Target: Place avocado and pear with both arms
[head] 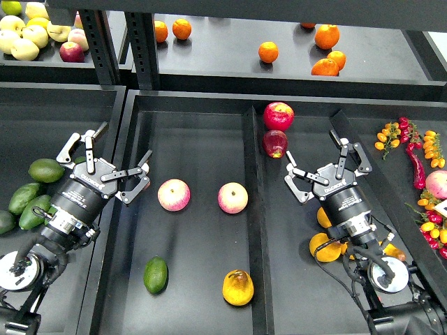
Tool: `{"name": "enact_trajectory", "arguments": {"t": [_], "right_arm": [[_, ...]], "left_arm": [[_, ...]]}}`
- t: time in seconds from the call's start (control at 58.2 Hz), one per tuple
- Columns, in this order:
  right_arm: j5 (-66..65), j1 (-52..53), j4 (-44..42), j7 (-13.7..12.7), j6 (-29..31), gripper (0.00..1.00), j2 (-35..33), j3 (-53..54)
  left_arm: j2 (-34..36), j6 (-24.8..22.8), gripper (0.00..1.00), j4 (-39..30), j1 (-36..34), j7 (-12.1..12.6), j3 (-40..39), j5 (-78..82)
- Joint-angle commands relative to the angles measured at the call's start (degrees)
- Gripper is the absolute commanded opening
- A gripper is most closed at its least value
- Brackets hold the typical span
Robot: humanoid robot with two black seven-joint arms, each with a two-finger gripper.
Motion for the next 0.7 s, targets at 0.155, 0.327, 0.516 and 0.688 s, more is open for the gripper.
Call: {"name": "enact_trajectory", "arguments": {"t": [0.155, 0.327, 0.516, 0.688], "right_arm": [[0.1, 0.0, 0.0, 0.1, 0.0, 0.99, 0.0, 0.0], [0.0, 0.0, 0.0, 0.3, 0.0, 0.99, 0.0, 0.1], [0.1, 0.2, -0.2, 0.4, 0.0, 0.99, 0.0, 0.4], [0.1, 0.4, -0.2, 0.4, 0.0, 0.99, 0.0, 0.8]], "left_arm": [[0.0, 0.0, 1.0, 0.3, 0.0, 4.4, -0.6, 0.0], [0.0, 0.0, 0.99, 1.3, -2.7, 8.0, 1.4, 0.3], [12.2, 0.0, 0.99, 3.6, -12.8, 8.0, 16.1, 0.6], [24.5, 0.0, 0.99, 4.2, -20.5, 8.0, 33.4, 1.0]]}}
